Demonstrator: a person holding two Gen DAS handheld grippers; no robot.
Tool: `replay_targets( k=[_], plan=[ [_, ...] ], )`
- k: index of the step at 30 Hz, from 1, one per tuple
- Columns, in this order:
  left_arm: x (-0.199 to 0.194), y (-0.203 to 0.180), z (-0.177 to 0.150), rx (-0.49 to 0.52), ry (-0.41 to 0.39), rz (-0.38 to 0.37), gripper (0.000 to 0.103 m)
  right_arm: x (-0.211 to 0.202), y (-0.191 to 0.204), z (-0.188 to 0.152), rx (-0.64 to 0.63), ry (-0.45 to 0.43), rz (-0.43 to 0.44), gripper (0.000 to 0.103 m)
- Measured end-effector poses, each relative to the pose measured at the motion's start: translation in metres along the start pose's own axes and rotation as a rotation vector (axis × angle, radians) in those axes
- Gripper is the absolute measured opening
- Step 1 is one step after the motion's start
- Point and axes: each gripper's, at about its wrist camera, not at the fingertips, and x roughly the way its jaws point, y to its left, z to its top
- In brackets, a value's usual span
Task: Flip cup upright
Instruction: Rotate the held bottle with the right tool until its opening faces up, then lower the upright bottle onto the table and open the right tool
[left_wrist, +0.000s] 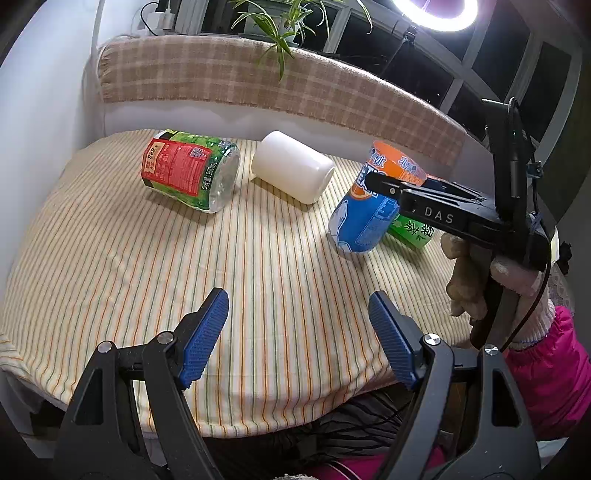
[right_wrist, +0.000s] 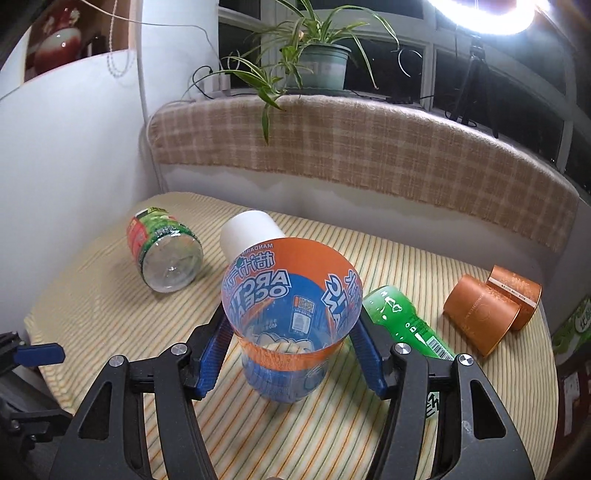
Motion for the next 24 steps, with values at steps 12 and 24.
replay_targets(
  k=[12,24],
  plan=[
    [-0.0021,-0.0024,0.0021,0.003,-0.009,0.005,0.081,0.0038,0.002,-0.0006,0.006,0.0,0.015,0.063],
    [-0.0013,-0.0062,0.0029,0.008,-0.006,0.004,0.081,0.0039,-0.0017,-0.0035,0.033,0.012,0.048,0.066]
  ],
)
